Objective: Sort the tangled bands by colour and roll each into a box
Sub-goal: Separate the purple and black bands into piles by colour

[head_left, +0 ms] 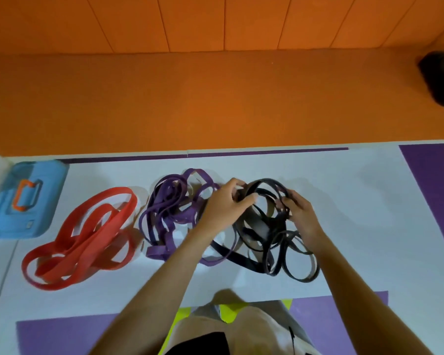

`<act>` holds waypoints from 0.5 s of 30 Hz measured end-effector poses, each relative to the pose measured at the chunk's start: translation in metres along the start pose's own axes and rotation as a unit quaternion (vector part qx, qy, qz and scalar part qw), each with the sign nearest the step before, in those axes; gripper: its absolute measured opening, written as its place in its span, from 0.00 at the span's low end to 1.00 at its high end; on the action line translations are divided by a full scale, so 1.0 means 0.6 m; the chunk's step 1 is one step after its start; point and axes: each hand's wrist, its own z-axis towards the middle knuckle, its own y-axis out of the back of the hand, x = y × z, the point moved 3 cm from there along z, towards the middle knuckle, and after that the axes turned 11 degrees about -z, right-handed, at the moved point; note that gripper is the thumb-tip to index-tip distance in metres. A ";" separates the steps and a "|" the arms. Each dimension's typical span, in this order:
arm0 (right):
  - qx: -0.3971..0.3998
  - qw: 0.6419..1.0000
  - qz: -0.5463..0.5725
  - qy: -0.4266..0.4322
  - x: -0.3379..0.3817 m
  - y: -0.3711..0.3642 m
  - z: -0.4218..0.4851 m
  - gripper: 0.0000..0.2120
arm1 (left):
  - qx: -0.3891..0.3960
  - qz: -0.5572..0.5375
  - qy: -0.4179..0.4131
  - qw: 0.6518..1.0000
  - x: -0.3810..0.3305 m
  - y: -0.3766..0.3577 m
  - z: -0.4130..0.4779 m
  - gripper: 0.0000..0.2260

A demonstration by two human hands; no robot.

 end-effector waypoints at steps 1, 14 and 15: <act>-0.012 1.000 -0.012 -0.012 -0.009 0.016 0.006 0.11 | 0.017 -0.055 0.031 0.998 0.009 -0.026 0.004 0.18; 0.204 0.927 -0.315 0.011 -0.126 0.030 0.053 0.30 | -0.063 0.152 0.163 0.973 0.166 -0.087 -0.021 0.14; 0.222 0.917 -0.331 0.006 -0.131 0.018 0.056 0.32 | -0.080 0.164 0.157 0.971 0.170 -0.086 -0.027 0.14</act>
